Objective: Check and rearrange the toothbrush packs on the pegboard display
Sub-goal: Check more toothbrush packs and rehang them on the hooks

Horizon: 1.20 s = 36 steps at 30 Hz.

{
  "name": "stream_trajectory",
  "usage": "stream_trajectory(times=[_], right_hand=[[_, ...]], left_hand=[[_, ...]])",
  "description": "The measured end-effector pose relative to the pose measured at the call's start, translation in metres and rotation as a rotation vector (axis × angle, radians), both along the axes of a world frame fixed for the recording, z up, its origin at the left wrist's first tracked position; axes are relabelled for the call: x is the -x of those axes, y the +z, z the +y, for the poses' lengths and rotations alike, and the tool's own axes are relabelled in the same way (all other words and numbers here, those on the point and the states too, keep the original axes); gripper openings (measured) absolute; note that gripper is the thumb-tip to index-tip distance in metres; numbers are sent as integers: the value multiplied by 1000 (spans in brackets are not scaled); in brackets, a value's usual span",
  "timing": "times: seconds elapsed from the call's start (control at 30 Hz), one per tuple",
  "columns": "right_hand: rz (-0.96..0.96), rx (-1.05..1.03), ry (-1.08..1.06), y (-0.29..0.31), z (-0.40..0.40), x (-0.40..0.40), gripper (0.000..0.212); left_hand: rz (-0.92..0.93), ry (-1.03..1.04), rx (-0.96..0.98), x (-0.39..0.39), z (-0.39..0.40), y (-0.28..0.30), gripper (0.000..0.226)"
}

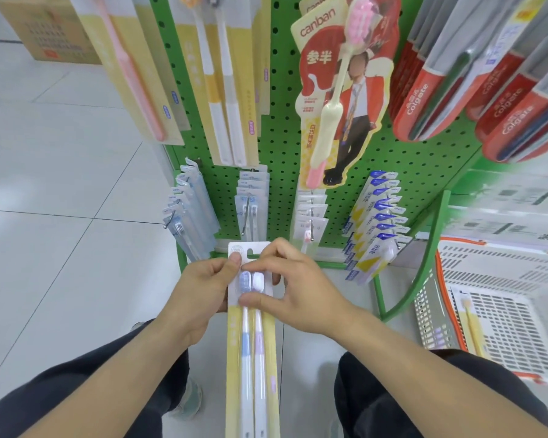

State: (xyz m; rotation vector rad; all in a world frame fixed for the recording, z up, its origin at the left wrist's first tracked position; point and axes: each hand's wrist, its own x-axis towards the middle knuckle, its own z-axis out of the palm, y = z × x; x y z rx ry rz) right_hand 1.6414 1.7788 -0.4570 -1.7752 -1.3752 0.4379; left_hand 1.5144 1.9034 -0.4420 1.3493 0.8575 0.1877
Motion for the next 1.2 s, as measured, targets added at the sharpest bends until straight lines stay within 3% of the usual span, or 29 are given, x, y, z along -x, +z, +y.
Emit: stream_trajectory(times=[0.33, 0.43, 0.57, 0.73, 0.93, 1.0, 1.1, 1.2], right_hand=[[352, -206, -173, 15, 3, -17, 43], [463, -228, -140, 16, 4, -22, 30], [467, -259, -103, 14, 5, -21, 21], [361, -280, -228, 7, 9, -15, 7], [109, -197, -163, 3, 10, -4, 21], [79, -200, -169, 1, 11, 0, 28], [98, -175, -201, 1, 11, 7, 38], [302, -12, -205, 3, 12, 11, 36]], left_hand=[[-89, -145, 2, -3, -9, 10, 38], [-145, -146, -3, -1, -10, 10, 34], [-174, -134, 16, 1, -11, 7, 35], [-203, -175, 24, 2, -11, 13, 27], [-235, 1, -11, 3, -18, 11, 41], [-260, 67, -13, 2, -17, 12, 34], [-316, 197, -4, 3, -11, 14, 28], [-335, 255, -29, 4, -5, 15, 31]])
